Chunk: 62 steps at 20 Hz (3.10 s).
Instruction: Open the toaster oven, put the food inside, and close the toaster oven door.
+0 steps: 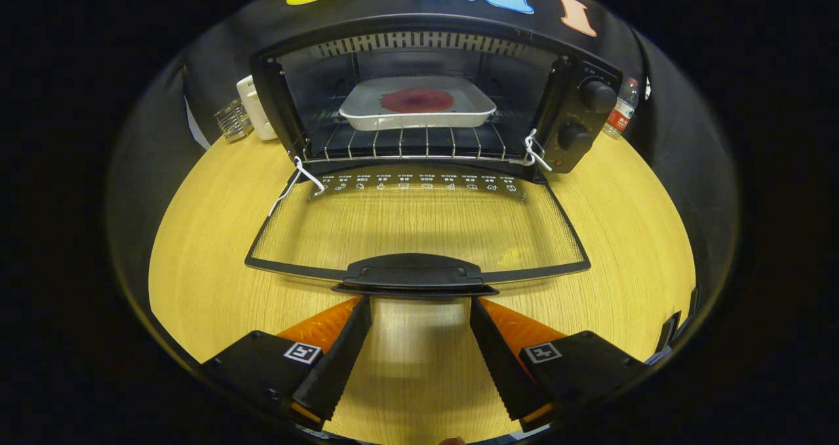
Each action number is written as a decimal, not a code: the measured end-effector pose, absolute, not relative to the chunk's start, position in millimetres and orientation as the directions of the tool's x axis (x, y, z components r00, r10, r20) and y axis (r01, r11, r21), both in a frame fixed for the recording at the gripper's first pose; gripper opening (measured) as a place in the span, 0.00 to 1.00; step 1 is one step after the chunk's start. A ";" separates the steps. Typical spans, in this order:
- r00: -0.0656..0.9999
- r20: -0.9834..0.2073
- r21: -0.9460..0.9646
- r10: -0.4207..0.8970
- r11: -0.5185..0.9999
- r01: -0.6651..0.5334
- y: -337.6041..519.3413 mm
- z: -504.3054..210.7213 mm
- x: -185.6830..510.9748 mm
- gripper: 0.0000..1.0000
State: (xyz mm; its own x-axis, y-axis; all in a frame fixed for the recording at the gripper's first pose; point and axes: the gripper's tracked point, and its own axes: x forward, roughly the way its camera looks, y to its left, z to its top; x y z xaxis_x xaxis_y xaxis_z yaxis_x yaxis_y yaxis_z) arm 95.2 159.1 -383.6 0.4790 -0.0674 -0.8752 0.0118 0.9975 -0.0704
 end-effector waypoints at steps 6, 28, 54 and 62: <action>0.527 -0.847 -0.064 -0.062 0.998 0.015 160.7 -366.5 92.7 0.96; 0.806 -0.588 -0.132 -0.064 0.991 -0.017 163.2 -268.2 128.3 0.97; 0.986 -0.160 -0.103 -0.046 0.994 0.030 30.9 -60.5 -2.2 0.97; 0.991 -0.117 -0.112 -0.071 0.992 0.058 18.1 -42.0 -17.0 0.97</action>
State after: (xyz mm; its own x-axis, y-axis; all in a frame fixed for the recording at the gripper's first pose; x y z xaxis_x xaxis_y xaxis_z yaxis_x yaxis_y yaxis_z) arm -17.0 18.1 -42.0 0.9906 -0.0710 -0.1172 0.0579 0.9920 -0.1119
